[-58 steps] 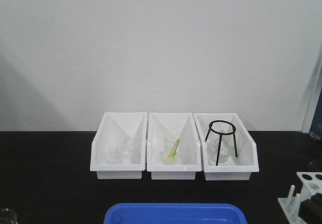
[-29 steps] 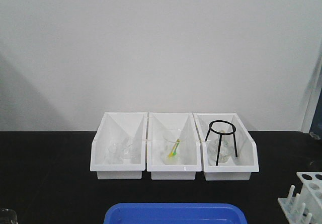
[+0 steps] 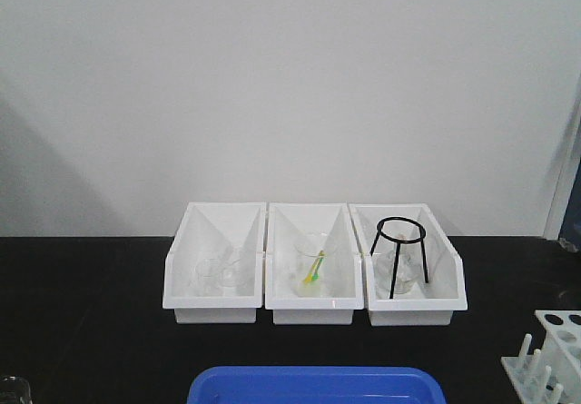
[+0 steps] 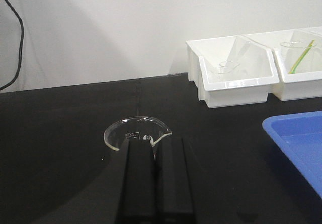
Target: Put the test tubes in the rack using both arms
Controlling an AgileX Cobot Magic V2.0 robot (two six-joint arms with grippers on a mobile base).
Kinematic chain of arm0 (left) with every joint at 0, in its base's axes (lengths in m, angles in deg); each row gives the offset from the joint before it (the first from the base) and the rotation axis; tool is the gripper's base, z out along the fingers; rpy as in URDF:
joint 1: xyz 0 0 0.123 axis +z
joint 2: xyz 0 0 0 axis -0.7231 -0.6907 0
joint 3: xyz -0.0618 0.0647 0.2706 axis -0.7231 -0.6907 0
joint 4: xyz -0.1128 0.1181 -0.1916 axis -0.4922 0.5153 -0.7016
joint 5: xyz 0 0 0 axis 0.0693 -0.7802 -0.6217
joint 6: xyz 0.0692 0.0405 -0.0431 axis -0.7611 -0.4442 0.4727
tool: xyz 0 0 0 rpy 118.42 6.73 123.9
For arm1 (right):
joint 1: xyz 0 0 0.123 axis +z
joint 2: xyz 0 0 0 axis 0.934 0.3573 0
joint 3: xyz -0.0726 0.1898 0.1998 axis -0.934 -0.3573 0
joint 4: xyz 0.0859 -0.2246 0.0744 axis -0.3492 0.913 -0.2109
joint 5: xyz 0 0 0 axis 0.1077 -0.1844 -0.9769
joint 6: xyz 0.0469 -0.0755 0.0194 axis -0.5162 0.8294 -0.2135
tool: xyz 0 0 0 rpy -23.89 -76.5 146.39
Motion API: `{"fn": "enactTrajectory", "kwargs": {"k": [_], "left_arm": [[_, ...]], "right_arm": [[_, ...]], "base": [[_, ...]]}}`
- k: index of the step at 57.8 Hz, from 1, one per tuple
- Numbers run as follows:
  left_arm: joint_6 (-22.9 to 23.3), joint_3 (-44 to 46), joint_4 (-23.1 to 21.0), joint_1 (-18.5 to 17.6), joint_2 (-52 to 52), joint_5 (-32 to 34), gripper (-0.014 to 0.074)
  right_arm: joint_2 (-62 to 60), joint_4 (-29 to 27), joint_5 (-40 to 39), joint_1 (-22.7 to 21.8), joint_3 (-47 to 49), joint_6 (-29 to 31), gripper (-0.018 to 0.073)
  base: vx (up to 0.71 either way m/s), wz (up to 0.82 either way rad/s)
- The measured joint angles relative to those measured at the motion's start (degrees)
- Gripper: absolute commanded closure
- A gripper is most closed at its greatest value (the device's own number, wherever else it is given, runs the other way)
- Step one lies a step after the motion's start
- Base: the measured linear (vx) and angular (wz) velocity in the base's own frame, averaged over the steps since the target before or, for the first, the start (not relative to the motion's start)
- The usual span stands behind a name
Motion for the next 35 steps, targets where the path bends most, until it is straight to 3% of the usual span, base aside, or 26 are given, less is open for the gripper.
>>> {"fn": "enactTrajectory", "kwargs": {"k": [35], "left_arm": [[0.00,0.00,0.00,0.00,0.00,0.00,0.0611]], "right_arm": [[0.00,0.00,0.12,0.00,0.00,0.00,0.0567]], "base": [[0.00,0.00]]}}
